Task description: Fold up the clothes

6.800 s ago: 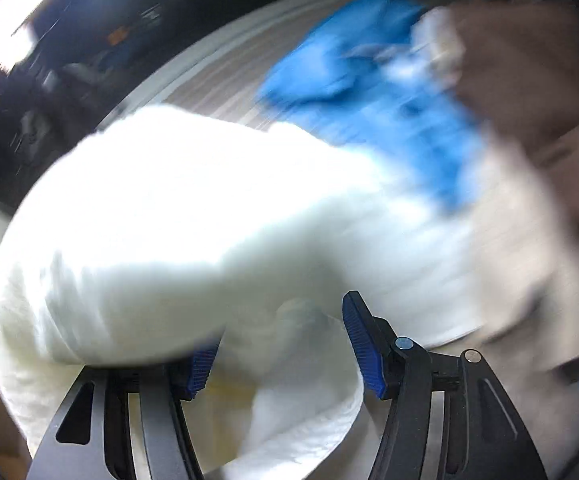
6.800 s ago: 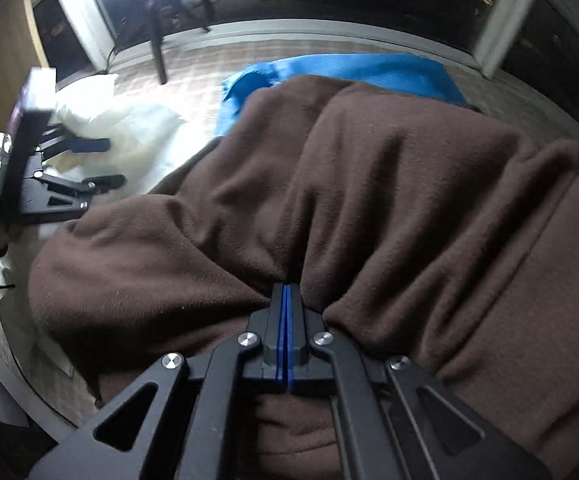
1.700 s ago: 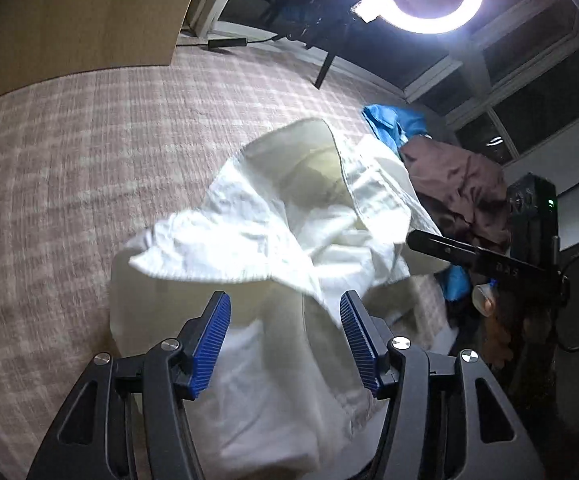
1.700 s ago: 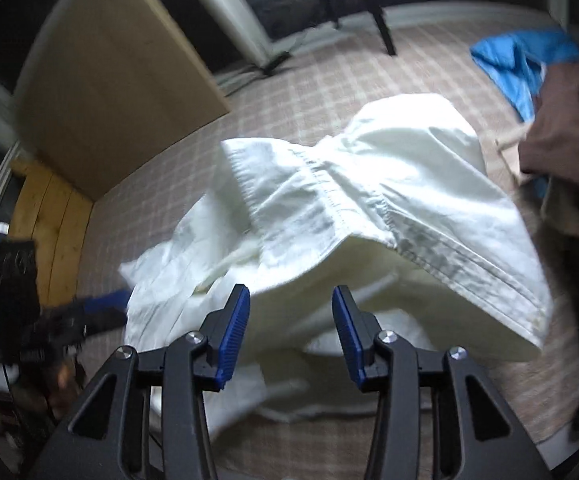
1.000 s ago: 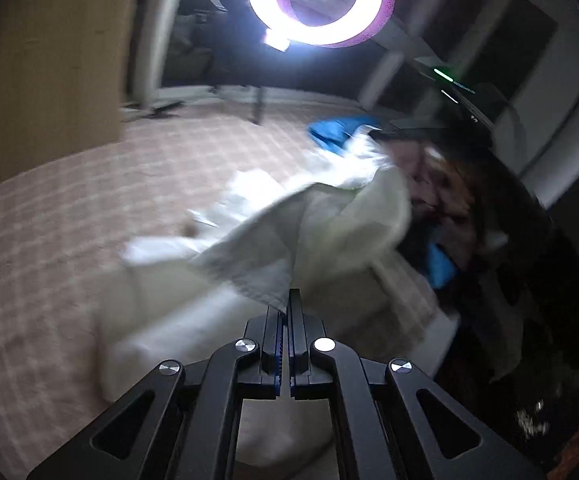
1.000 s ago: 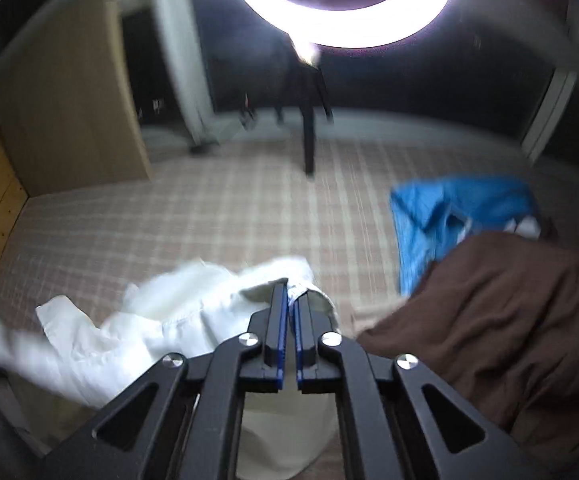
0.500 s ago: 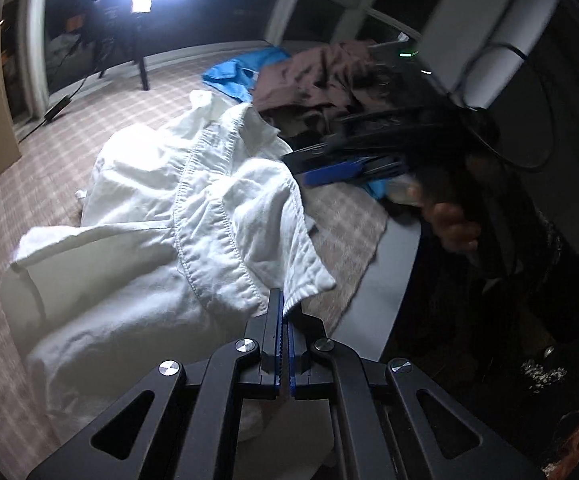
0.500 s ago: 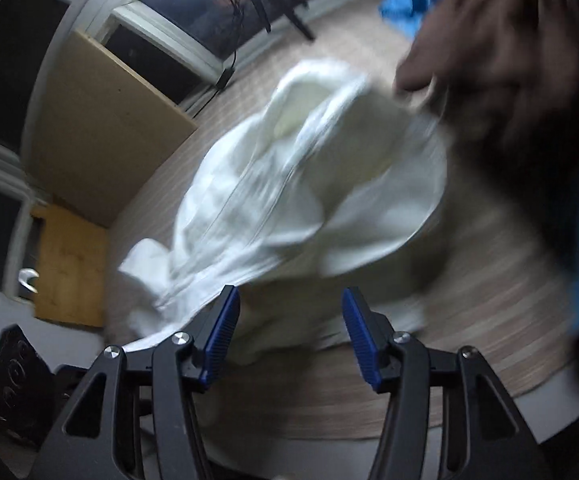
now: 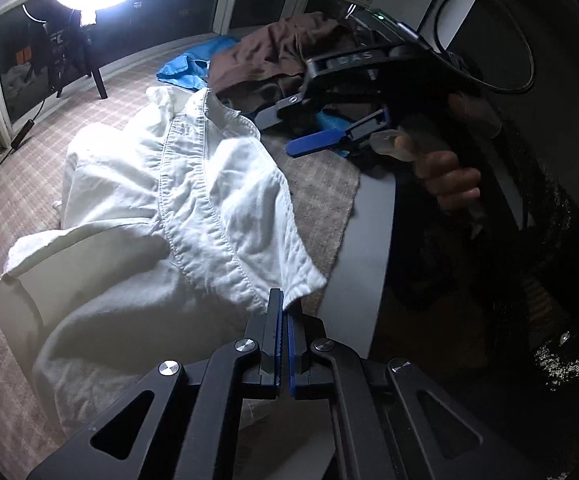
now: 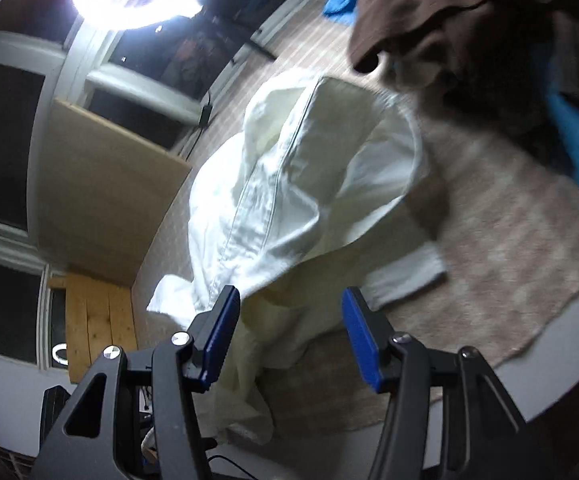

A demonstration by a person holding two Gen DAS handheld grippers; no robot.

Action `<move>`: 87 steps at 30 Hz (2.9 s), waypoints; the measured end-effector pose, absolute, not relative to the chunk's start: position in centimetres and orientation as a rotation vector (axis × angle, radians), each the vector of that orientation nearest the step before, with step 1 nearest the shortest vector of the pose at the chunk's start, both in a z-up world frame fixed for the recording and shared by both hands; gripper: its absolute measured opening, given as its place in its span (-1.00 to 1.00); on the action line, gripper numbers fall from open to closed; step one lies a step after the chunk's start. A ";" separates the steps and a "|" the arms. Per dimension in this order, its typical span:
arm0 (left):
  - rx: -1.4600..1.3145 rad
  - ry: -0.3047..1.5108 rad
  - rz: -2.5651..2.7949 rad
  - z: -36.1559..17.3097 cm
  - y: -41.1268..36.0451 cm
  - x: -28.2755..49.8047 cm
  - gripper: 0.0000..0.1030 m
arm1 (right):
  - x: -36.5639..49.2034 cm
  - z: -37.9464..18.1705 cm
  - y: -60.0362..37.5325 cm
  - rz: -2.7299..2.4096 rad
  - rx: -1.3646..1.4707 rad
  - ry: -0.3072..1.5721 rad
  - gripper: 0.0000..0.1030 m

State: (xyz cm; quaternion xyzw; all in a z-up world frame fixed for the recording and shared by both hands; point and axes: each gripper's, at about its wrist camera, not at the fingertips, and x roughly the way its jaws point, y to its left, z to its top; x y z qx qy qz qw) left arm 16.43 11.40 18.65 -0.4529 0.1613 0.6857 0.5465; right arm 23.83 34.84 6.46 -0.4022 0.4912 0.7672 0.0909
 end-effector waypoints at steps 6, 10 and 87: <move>-1.054 0.423 1.592 18.1 11.9 17.4 -0.98 | 22.9 4.5 34.3 2.239 -1.218 1.591 0.02; -1.048 0.450 1.576 17.9 12.4 18.1 -0.98 | 20.4 2.0 33.8 2.215 -1.234 1.764 0.02; -0.852 0.530 1.990 26.1 16.7 0.2 -0.47 | 22.0 24.5 50.4 2.561 -1.086 0.140 -0.94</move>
